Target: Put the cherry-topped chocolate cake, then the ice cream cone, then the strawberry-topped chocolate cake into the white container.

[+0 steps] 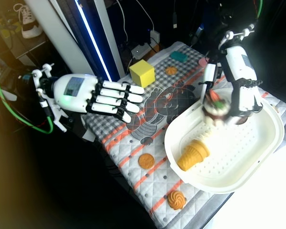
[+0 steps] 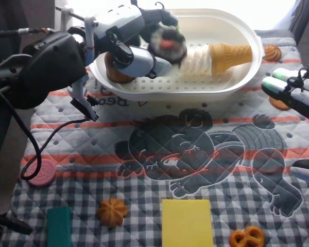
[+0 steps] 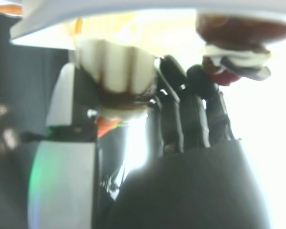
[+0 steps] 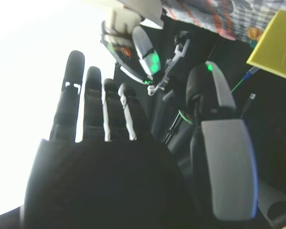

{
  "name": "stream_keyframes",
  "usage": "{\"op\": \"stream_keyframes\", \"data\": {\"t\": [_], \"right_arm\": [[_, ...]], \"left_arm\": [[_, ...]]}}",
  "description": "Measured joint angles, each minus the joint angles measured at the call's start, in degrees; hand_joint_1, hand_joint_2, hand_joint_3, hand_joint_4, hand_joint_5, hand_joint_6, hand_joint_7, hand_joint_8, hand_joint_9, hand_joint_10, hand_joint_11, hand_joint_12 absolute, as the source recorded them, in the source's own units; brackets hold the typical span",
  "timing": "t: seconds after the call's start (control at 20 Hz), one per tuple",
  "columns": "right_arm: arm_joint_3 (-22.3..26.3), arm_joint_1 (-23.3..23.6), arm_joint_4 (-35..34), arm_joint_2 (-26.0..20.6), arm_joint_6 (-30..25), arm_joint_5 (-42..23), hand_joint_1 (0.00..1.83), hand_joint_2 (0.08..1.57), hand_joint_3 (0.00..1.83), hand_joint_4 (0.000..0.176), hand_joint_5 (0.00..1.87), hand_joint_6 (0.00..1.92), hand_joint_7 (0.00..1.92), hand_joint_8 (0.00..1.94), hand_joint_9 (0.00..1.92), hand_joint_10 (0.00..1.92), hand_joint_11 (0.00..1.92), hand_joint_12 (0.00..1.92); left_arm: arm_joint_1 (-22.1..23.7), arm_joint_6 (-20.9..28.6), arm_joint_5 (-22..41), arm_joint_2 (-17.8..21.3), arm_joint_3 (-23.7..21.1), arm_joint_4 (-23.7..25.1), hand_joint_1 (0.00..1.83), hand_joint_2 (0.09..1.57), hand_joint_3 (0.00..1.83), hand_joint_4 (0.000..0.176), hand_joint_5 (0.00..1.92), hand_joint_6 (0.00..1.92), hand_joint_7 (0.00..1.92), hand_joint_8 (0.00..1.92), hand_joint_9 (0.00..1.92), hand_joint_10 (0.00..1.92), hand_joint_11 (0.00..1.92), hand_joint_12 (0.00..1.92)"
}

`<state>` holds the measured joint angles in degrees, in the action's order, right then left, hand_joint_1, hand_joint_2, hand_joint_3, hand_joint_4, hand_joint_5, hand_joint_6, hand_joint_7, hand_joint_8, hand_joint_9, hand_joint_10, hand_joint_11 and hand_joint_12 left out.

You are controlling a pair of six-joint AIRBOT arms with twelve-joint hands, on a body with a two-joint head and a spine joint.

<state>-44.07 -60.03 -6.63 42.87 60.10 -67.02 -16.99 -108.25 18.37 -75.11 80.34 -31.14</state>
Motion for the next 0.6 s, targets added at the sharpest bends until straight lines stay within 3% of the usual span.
{"op": "stream_keyframes", "data": {"t": [0.05,0.1,0.15,0.3,0.35,0.4,0.45,0.55,0.6], "right_arm": [[0.0,0.0,0.0,0.0,0.0,0.0,0.63,1.21,0.0,0.0,0.0,0.0,0.01,0.0,0.0,0.31,0.0,0.75],[0.0,-0.2,0.0,0.0,0.0,-0.2,0.62,1.21,0.0,0.0,0.0,0.0,0.0,0.0,0.0,0.28,0.0,0.71],[0.0,-0.2,-0.1,0.0,0.0,-0.1,0.61,1.21,0.0,0.0,0.0,0.0,0.01,0.01,0.01,0.28,0.0,0.71],[0.0,-0.2,-0.2,0.0,-0.1,0.0,0.6,1.21,0.0,0.0,0.0,0.0,0.01,0.0,0.01,0.27,0.0,0.68],[0.0,-0.2,-0.2,0.0,-0.1,0.0,0.58,1.21,0.0,0.0,0.0,0.0,0.02,0.0,0.02,0.27,0.0,0.71],[0.0,-0.2,-0.2,0.0,-0.1,0.0,0.58,1.21,0.0,0.0,0.0,0.0,0.03,0.01,0.04,0.28,0.0,0.82],[0.0,-0.2,-0.2,0.0,-0.1,0.0,0.59,1.21,0.0,0.0,0.0,0.0,0.03,0.0,0.03,0.29,0.0,0.87],[0.0,-0.2,-0.2,0.0,-0.1,0.0,0.58,1.21,0.0,0.0,0.0,0.0,0.03,0.0,0.01,0.32,0.0,0.87],[0.0,-0.2,-0.2,0.0,-0.1,0.0,0.59,1.21,0.0,0.0,0.0,0.0,0.02,0.0,0.0,0.33,0.0,0.86]], "left_arm": [[0.0,-0.1,0.0,0.0,0.0,0.0,0.94,1.13,0.0,0.127,0.08,0.31,0.14,0.19,0.0,0.61,0.0,1.37],[0.0,-0.1,0.3,0.0,-0.1,0.0,0.87,1.1,0.0,0.167,0.06,0.29,0.13,0.11,0.0,0.5,0.0,1.38],[0.0,-0.1,0.5,0.3,-0.5,-0.2,0.86,1.09,0.0,0.172,0.06,0.29,0.13,0.09,0.0,0.51,0.0,1.38],[-0.4,-0.2,1.5,2.0,-3.2,0.6,0.87,1.09,0.0,0.171,0.03,0.37,0.09,0.05,0.0,0.57,0.0,1.47],[-0.7,-0.2,2.1,3.3,-4.9,0.9,0.86,1.09,0.0,0.173,0.0,0.36,0.02,0.01,0.0,0.36,0.0,1.37],[-1.1,-0.2,3.3,4.6,-6.5,1.9,0.84,1.1,0.0,0.14,0.0,0.31,0.0,0.0,0.0,0.18,0.0,1.17],[-1.6,0.8,4.5,6.2,-8.6,3.2,0.8,1.09,0.0,0.163,0.0,0.25,0.0,0.0,0.0,0.14,0.0,0.98],[-3.2,5.8,9.4,10.1,-12.6,8.2,0.79,1.16,0.01,0.131,0.02,0.18,0.04,0.01,0.0,0.27,0.0,1.34],[-4.9,9.1,13.2,12.5,-15.1,10.6,0.76,1.19,0.02,0.146,0.03,0.17,0.05,0.01,0.0,0.28,0.0,1.27]]}}
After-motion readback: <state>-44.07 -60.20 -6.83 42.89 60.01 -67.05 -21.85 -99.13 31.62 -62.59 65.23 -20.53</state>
